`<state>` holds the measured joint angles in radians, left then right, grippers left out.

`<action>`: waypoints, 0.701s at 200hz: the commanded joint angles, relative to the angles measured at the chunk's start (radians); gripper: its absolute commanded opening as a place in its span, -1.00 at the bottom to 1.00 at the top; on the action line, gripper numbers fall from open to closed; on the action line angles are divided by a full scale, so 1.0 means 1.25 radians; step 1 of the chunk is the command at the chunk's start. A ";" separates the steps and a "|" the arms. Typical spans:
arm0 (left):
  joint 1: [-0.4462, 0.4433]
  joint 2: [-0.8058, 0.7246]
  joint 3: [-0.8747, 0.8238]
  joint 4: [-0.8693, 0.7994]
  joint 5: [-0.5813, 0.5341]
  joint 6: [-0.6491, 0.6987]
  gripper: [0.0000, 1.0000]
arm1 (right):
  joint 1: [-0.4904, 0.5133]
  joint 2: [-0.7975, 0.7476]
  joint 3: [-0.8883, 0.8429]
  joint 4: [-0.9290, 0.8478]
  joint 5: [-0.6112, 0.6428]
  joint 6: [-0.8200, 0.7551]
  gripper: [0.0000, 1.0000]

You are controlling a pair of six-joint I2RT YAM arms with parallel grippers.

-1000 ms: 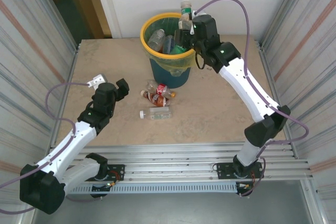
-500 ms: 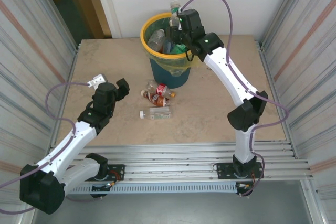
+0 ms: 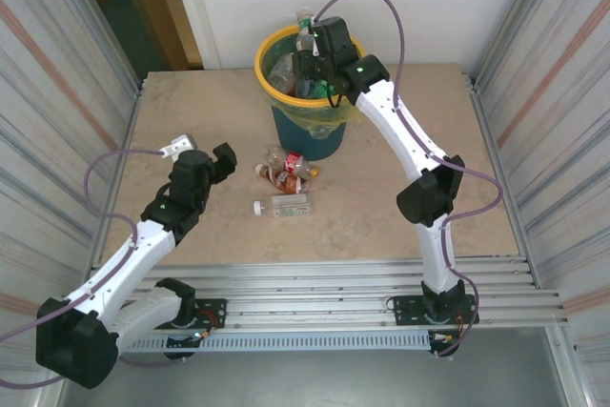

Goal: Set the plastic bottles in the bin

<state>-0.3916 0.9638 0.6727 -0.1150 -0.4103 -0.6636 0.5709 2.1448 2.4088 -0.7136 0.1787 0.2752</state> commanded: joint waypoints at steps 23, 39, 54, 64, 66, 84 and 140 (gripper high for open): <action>0.010 -0.003 -0.004 0.011 -0.004 -0.013 0.97 | -0.010 0.024 0.027 -0.009 -0.021 -0.014 0.04; 0.009 -0.002 -0.003 0.011 -0.004 -0.013 0.97 | -0.010 0.026 0.027 -0.010 -0.024 -0.014 0.09; 0.010 -0.002 -0.002 0.012 -0.004 -0.013 0.97 | -0.011 0.028 0.027 -0.010 -0.026 -0.013 0.15; 0.009 -0.001 -0.002 0.011 -0.005 -0.012 0.97 | -0.011 0.028 0.027 -0.009 -0.028 -0.013 0.21; 0.009 -0.002 -0.003 0.012 -0.005 -0.012 0.98 | -0.011 0.029 0.027 -0.008 -0.028 -0.013 0.22; 0.009 0.001 -0.003 0.012 -0.006 -0.011 0.98 | -0.011 0.026 0.029 -0.006 -0.029 -0.014 0.33; 0.009 0.004 -0.001 0.012 -0.008 -0.011 0.97 | -0.010 0.013 0.029 -0.003 -0.039 -0.015 0.50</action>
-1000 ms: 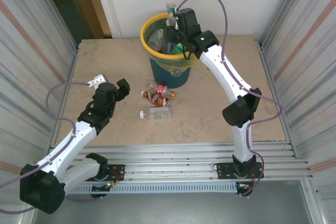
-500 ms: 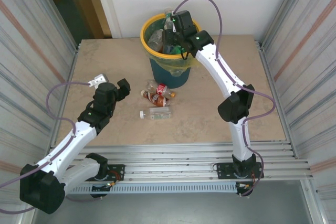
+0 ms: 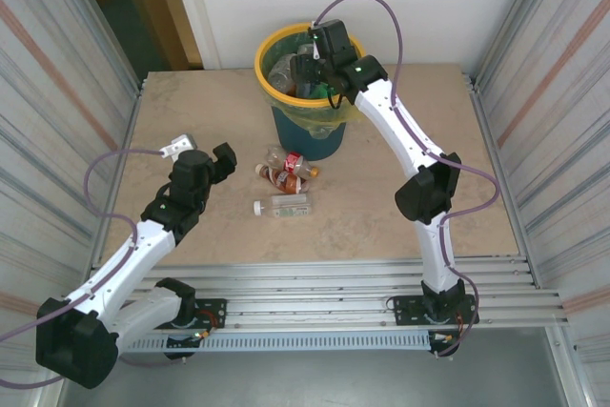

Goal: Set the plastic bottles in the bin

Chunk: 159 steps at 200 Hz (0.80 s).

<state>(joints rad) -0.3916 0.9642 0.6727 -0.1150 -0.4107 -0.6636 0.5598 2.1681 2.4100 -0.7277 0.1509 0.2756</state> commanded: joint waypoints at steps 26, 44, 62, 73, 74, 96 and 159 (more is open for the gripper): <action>0.009 0.005 -0.001 0.011 -0.007 -0.011 0.98 | 0.004 -0.014 0.029 0.004 -0.015 -0.017 0.48; 0.009 0.008 0.002 0.012 -0.007 -0.009 0.97 | 0.007 -0.019 0.028 0.004 -0.010 -0.021 0.45; 0.009 0.010 0.003 0.012 -0.007 -0.008 0.97 | 0.011 -0.023 0.027 0.006 0.002 -0.026 0.44; 0.009 0.011 0.007 0.012 -0.007 -0.006 0.97 | 0.012 -0.027 0.027 0.007 0.016 -0.029 0.40; 0.010 0.011 0.007 0.012 -0.007 -0.006 0.97 | 0.013 -0.027 0.027 0.007 0.017 -0.030 0.40; 0.009 0.013 0.010 0.011 -0.007 -0.002 0.97 | 0.016 -0.034 0.026 0.010 0.050 -0.035 0.32; 0.010 0.017 0.015 0.010 -0.008 0.004 0.98 | 0.016 -0.079 -0.011 0.030 0.105 -0.040 0.30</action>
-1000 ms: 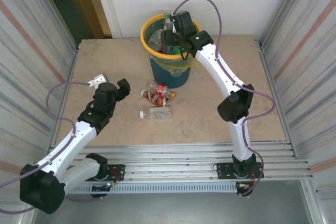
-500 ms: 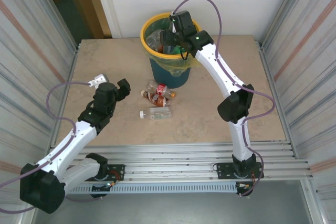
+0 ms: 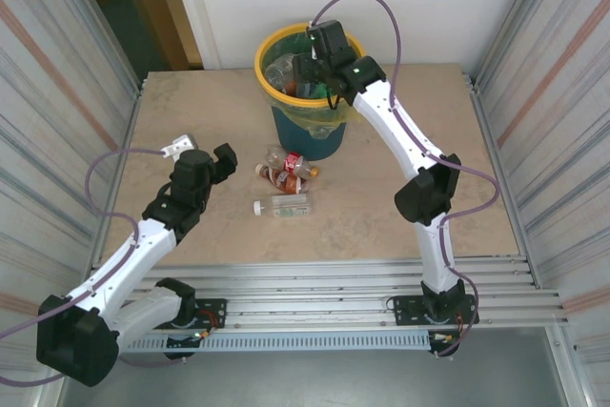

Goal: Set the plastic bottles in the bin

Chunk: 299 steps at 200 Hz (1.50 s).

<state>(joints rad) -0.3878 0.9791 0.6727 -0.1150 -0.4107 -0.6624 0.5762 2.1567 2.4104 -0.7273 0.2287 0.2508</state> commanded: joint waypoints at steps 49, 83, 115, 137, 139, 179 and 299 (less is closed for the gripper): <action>0.007 0.006 0.013 0.021 0.006 0.023 0.98 | 0.001 -0.166 -0.122 0.076 0.084 -0.019 0.44; 0.006 0.005 0.009 0.045 0.054 0.062 0.98 | 0.002 -0.261 -0.247 0.111 0.088 -0.002 0.62; 0.007 0.007 -0.001 0.049 0.122 0.106 0.98 | 0.003 -0.380 -0.408 0.156 0.084 0.021 0.85; 0.006 0.007 -0.014 0.036 0.184 0.132 0.98 | 0.004 -0.464 -0.533 0.177 0.083 0.037 0.93; 0.006 0.006 -0.016 0.036 0.193 0.136 0.98 | 0.004 -0.472 -0.543 0.178 0.085 0.039 0.94; -0.015 -0.010 -0.053 0.013 0.313 0.213 0.98 | 0.009 -0.610 -0.729 0.188 0.102 0.079 1.00; -0.084 -0.174 -0.202 -0.062 0.176 0.109 0.98 | 0.242 -0.625 -0.959 0.116 -0.021 -0.222 0.99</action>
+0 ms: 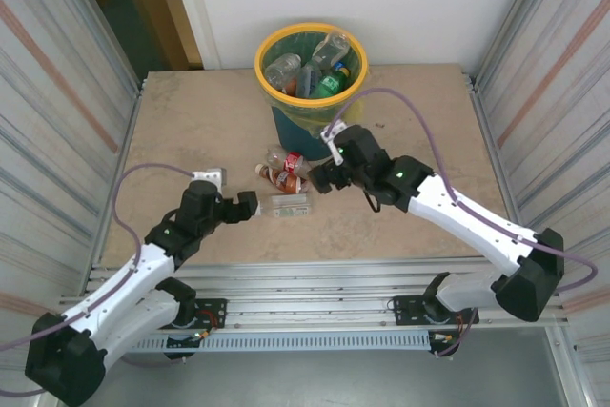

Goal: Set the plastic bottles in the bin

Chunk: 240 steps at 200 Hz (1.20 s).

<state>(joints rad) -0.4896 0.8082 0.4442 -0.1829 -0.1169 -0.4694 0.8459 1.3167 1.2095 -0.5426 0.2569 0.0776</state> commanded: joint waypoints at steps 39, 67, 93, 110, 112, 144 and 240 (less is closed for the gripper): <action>-0.001 -0.065 -0.034 -0.028 -0.107 -0.071 0.98 | 0.047 0.143 0.041 -0.044 -0.143 -0.128 1.00; -0.001 -0.069 -0.049 -0.030 -0.126 -0.096 0.97 | 0.070 0.220 0.081 -0.061 -0.160 -0.160 0.95; 0.001 -0.066 -0.058 -0.032 -0.143 -0.113 0.98 | 0.086 0.291 0.117 -0.077 -0.164 -0.192 0.88; 0.003 -0.065 -0.057 -0.037 -0.150 -0.114 0.98 | 0.097 0.326 0.128 -0.078 -0.153 -0.222 0.82; 0.003 -0.064 -0.058 -0.038 -0.151 -0.114 0.98 | 0.098 0.330 0.130 -0.078 -0.152 -0.226 0.82; 0.005 -0.062 -0.061 -0.037 -0.154 -0.117 0.98 | 0.106 0.389 0.164 -0.075 -0.153 -0.264 0.77; 0.010 -0.032 -0.061 -0.032 -0.152 -0.119 0.98 | 0.105 0.548 0.296 -0.109 -0.139 -0.332 0.66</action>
<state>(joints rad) -0.4854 0.7635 0.3782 -0.2169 -0.2859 -0.6071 0.9756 1.9644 1.5322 -0.6407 0.0811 -0.2924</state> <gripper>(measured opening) 0.989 0.831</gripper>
